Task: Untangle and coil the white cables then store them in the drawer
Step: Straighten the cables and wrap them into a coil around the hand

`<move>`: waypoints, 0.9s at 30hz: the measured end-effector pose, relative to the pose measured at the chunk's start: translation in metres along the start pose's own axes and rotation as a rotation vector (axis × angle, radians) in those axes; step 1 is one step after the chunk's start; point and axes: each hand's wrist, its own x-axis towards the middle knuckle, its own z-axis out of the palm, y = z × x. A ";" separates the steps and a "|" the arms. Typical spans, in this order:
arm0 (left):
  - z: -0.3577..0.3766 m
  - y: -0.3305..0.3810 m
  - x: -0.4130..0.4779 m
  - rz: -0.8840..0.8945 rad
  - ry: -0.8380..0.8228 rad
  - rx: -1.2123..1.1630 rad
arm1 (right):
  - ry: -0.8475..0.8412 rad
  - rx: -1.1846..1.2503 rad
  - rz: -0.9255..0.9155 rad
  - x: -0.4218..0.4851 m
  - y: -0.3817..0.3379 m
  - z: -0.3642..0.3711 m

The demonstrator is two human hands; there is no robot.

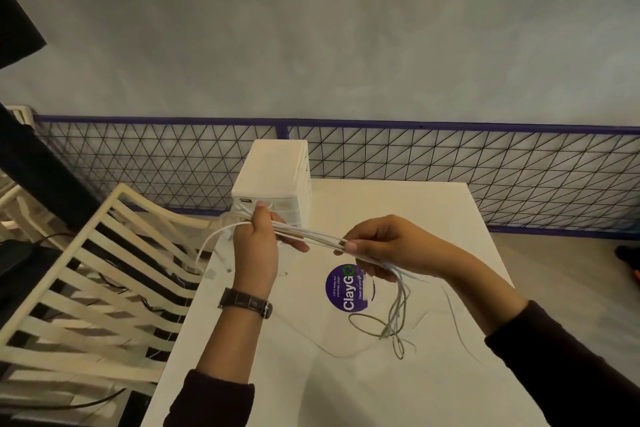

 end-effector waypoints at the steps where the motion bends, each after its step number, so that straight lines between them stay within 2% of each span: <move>1: -0.001 0.001 0.002 0.011 0.002 -0.003 | 0.024 0.006 0.004 0.001 0.000 0.002; 9: -0.011 -0.001 0.015 0.035 0.072 -0.035 | 0.081 -0.109 0.031 -0.010 -0.011 -0.018; 15: -0.011 0.009 0.012 0.031 0.087 -0.119 | 0.218 -0.445 0.052 -0.022 -0.032 -0.045; 17: -0.013 0.018 0.010 0.088 0.109 -0.156 | 0.322 -0.653 -0.086 -0.033 -0.048 -0.057; 19: -0.016 0.027 0.010 0.174 0.137 -0.182 | 0.431 -0.898 -0.325 -0.042 -0.060 -0.068; 21: -0.016 0.027 0.014 0.195 0.150 -0.206 | 0.437 -1.026 -0.414 -0.043 -0.054 -0.070; 27: -0.008 -0.032 0.021 -0.054 0.142 -0.249 | 0.377 -0.809 -0.080 -0.029 0.017 -0.050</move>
